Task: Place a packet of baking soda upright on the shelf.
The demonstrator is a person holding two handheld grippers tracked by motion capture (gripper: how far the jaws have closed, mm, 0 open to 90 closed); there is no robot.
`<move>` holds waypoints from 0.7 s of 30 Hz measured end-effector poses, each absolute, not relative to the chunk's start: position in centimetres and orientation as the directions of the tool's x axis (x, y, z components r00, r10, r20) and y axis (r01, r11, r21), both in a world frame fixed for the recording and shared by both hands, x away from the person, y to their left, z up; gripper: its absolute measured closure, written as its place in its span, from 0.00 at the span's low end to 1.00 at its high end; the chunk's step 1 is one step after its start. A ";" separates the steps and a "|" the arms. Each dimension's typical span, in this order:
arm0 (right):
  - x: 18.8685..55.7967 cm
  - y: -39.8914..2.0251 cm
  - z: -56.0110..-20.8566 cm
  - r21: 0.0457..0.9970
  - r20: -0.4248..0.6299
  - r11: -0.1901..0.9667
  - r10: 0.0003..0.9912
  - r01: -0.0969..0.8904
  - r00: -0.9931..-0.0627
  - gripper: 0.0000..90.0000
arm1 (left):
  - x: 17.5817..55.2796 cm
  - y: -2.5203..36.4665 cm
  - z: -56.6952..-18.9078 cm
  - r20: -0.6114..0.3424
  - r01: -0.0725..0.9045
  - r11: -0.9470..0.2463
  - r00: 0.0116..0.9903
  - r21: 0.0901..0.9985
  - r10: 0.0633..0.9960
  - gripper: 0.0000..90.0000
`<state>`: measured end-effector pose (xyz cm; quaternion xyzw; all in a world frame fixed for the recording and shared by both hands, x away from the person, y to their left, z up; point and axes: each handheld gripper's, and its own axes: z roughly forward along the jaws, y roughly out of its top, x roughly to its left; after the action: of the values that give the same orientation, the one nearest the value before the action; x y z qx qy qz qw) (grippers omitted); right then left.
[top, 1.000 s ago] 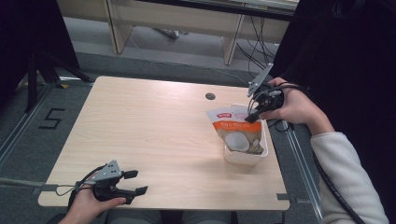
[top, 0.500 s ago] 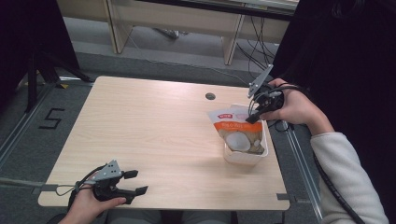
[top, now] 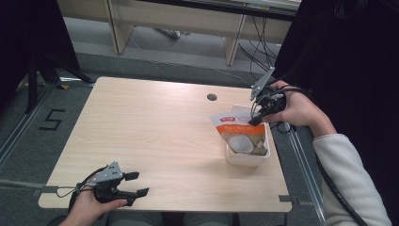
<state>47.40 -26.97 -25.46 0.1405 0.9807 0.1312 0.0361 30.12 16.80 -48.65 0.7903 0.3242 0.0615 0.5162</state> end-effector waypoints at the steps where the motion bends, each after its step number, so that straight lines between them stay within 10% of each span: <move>1: 47.4 -27.0 -25.5 0.266 -0.036 0.926 0.288 0.268 -0.957 1.00 | 30.1 16.8 -48.7 -0.238 0.449 -0.257 0.782 0.856 0.576 0.30; 21: 47.4 -27.2 -26.3 0.269 -0.035 0.923 0.295 0.275 -0.955 1.00 | 30.1 16.7 -48.7 -0.245 0.456 -0.251 0.778 0.854 0.578 0.30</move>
<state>47.43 -27.23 -26.31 0.1456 0.9798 0.1318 0.0376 30.08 16.73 -48.66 0.7886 0.3278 0.0593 0.5169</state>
